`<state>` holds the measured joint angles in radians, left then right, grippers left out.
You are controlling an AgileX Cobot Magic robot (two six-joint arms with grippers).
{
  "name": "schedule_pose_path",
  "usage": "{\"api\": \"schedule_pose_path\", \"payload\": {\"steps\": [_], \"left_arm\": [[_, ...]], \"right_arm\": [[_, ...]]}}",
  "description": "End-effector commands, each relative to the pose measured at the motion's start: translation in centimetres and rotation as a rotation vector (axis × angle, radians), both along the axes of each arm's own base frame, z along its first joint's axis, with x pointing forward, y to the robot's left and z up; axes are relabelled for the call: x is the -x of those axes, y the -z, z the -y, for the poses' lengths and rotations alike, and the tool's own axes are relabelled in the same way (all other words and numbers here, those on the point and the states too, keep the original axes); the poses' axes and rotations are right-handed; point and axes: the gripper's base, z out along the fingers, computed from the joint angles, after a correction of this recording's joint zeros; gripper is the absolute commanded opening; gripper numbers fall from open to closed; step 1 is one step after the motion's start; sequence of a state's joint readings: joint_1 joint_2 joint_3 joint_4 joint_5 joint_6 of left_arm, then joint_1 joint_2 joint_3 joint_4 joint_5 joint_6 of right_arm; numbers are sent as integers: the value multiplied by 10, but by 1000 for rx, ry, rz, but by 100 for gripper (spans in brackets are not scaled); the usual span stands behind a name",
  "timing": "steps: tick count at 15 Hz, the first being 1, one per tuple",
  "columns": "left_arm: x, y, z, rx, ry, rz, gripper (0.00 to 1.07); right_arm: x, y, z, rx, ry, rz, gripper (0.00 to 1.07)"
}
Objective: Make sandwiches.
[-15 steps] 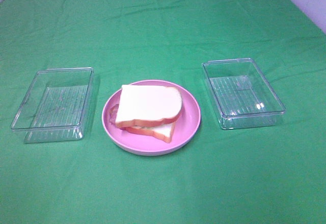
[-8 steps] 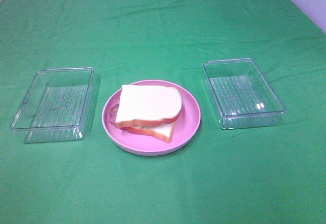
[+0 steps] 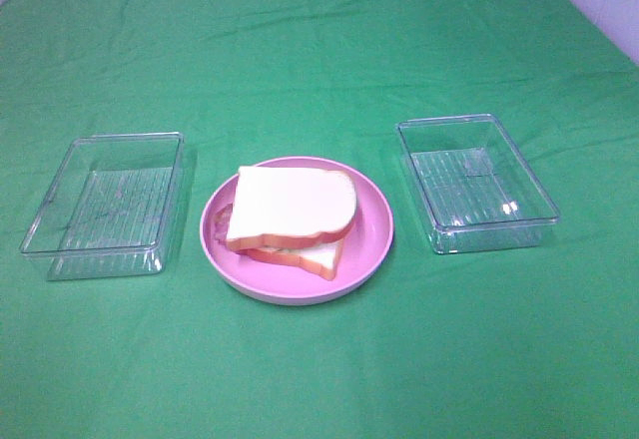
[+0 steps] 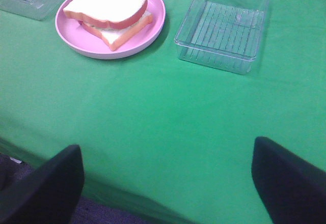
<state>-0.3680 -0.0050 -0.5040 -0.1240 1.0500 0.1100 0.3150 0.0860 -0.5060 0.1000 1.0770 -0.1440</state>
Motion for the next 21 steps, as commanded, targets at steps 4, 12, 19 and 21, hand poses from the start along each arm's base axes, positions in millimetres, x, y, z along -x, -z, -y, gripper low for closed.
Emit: {"api": "schedule_pose_path", "payload": {"steps": [4, 12, 19, 21], "left_arm": [[3, 0, -1, 17, 6, 26, 79], [-1, 0, 4, 12, -415, 31, 79], [0, 0, 4, 12, -428, 33, 79], [0, 0, 4, 12, -428, 33, 79]], "right_arm": [[0, 0, 0, 3, -5, 20, 83], [-3, 0, 0, 5, 398, 22, 83], [12, 0, -1, -11, 342, 117, 83], [12, 0, -1, -11, 342, 117, 83]]}}
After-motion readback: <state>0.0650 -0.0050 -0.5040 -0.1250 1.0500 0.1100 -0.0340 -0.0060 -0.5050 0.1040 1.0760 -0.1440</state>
